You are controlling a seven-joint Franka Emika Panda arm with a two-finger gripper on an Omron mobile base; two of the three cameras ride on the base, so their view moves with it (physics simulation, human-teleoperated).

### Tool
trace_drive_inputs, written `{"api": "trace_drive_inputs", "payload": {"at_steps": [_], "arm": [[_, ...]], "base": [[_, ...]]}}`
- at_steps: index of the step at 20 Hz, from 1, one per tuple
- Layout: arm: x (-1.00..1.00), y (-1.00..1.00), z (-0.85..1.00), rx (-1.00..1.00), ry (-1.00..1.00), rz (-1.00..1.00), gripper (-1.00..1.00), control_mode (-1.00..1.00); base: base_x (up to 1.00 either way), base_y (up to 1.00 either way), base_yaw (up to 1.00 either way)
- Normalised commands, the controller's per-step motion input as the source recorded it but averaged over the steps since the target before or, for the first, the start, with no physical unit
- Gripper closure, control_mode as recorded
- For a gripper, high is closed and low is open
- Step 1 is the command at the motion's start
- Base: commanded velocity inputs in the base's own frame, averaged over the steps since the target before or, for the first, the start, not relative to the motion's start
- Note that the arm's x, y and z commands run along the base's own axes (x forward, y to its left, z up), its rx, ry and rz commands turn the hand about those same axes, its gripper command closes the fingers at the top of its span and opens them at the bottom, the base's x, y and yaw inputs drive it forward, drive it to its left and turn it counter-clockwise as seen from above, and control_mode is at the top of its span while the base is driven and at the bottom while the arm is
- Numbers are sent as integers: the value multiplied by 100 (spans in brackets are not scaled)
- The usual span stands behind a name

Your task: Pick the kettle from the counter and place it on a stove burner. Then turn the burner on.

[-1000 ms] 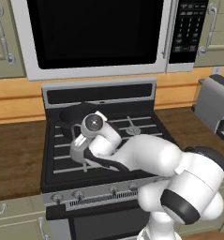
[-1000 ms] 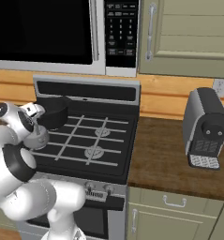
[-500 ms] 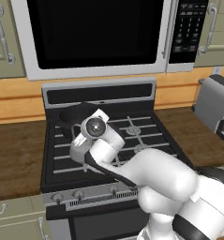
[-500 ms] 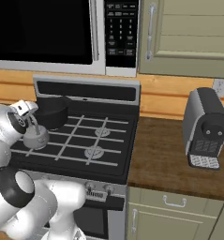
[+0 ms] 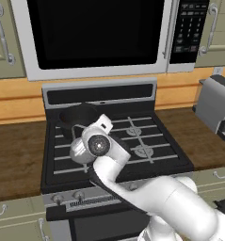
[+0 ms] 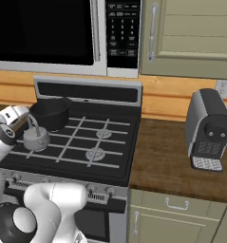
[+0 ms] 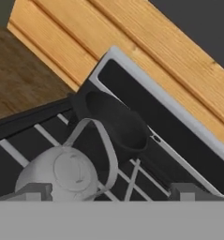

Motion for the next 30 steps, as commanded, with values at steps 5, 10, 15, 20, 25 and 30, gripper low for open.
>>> {"api": "trace_drive_inputs", "payload": {"at_steps": [5,10,15,20,25,30], "arm": [[-61,4,0,0,-11,0,-100,-100],[-52,27,2,-1,-8,0,-100,-100],[-55,56,0,-9,-4,3,-100,-100],[-69,73,-10,-17,0,7,-100,-100],[-84,75,-38,-18,0,8,-100,-100],[-55,47,-20,-10,0,5,-100,-100]], "base": [[0,0,0],[0,0,0],[0,0,0],[0,0,0],[0,0,0],[0,0,0]]}}
